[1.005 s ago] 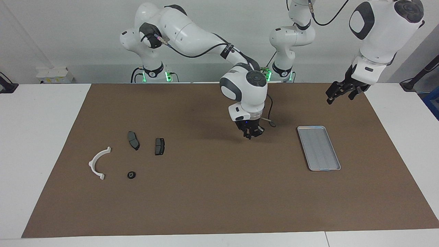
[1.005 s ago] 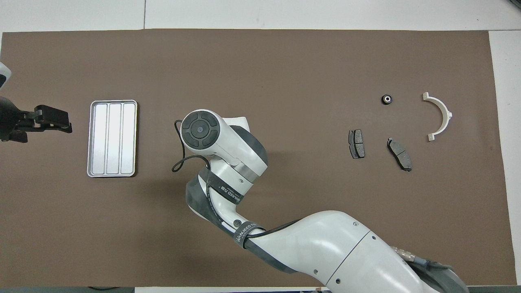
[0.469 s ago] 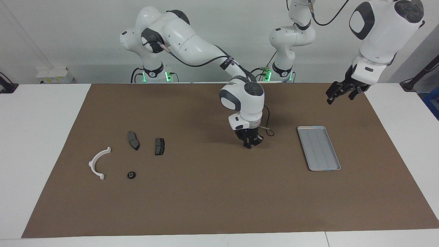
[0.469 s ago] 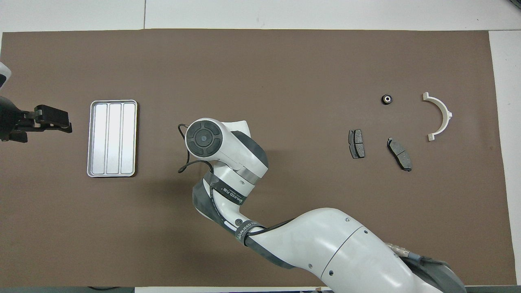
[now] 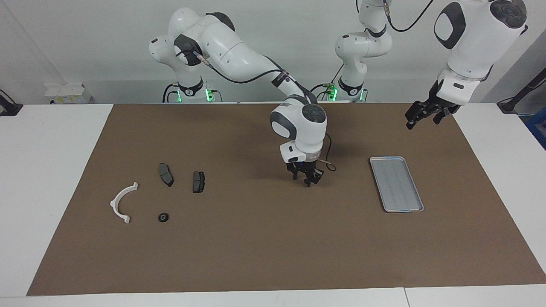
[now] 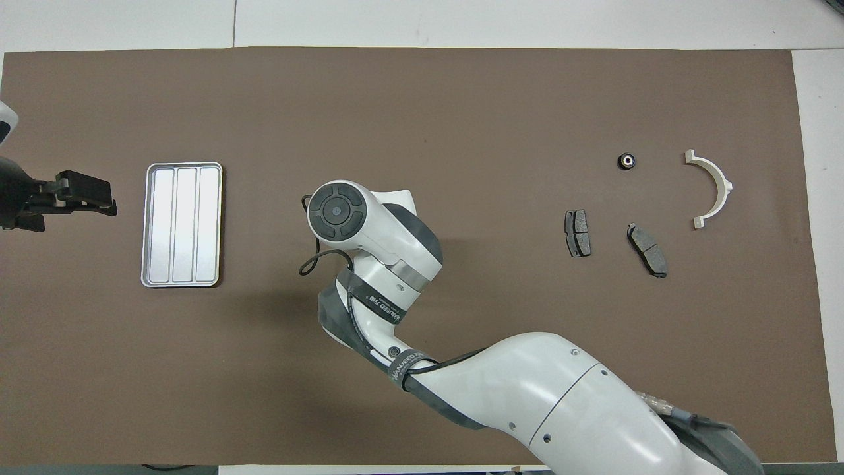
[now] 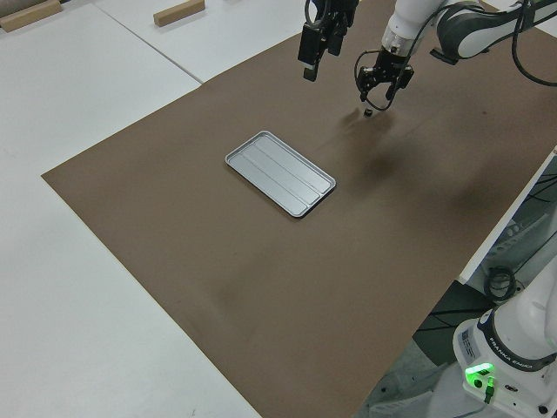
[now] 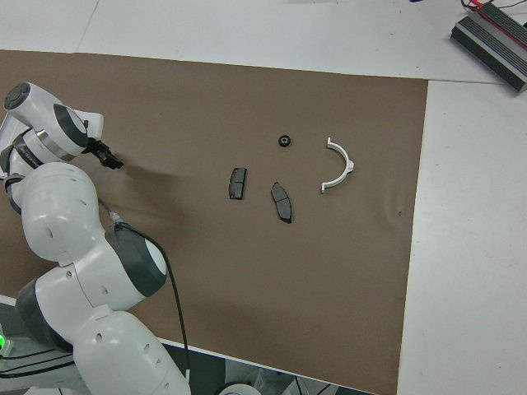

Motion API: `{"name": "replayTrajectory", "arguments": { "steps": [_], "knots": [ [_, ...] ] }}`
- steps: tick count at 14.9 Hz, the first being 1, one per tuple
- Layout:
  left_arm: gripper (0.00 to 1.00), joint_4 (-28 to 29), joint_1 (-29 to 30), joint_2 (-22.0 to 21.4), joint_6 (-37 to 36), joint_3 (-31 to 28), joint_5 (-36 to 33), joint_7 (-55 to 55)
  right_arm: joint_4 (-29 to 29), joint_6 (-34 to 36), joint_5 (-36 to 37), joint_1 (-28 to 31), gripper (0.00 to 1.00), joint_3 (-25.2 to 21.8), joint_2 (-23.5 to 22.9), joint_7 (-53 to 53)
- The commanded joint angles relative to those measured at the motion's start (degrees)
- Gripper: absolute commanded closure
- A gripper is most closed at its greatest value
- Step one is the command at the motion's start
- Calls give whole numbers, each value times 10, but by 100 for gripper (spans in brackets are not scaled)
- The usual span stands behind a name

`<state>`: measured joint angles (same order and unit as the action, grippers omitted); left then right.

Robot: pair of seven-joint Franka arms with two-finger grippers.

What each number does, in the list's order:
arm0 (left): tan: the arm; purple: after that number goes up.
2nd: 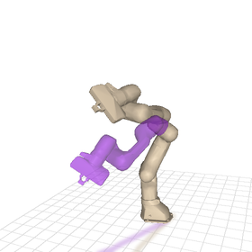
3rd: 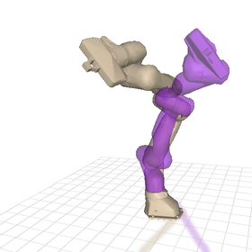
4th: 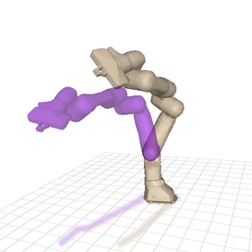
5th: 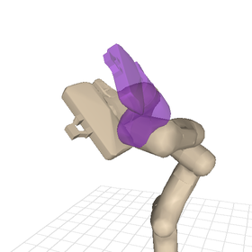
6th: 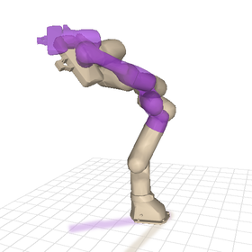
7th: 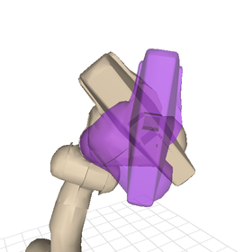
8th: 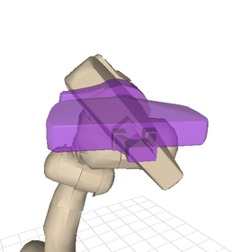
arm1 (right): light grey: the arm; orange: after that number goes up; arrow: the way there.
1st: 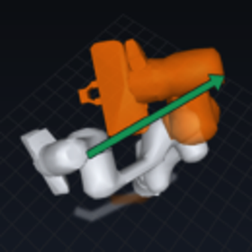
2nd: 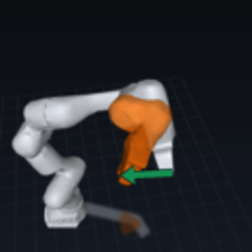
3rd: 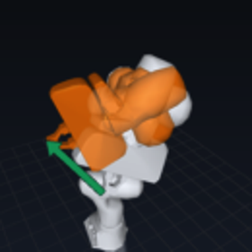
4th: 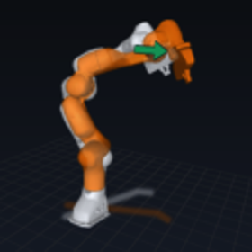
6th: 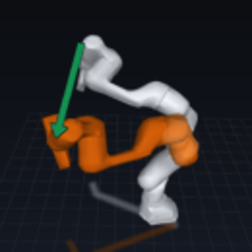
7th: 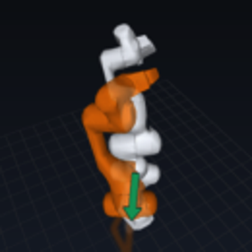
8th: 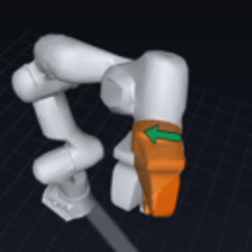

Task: Pick bearing gear from pile to tray
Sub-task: 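Carry the nut with the right gripper to the table center and release, then withdraw the right gripper while the left gripper reaches the nut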

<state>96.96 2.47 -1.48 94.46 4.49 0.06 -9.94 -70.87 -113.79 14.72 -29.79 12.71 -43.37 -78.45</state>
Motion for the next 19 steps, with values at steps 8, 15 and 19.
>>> {"name": "replayTrajectory", "arguments": {
  "steps": [8, 15, 19],
  "knots": [
    [0, 3, -3, -11, -9, -4, 6, 3, -17, 161, -40, 218, 0, 9, 144, 569],
    [0, 16, -5, -19, -4, -3, 6, 0, -170, 27, -56, 360, 0, 9, 195, 812],
    [0, 68, -22, -38, 43, -2, 10, -7, -268, -98, -56, 401, 0, 8, 210, 835]
  ]
}}
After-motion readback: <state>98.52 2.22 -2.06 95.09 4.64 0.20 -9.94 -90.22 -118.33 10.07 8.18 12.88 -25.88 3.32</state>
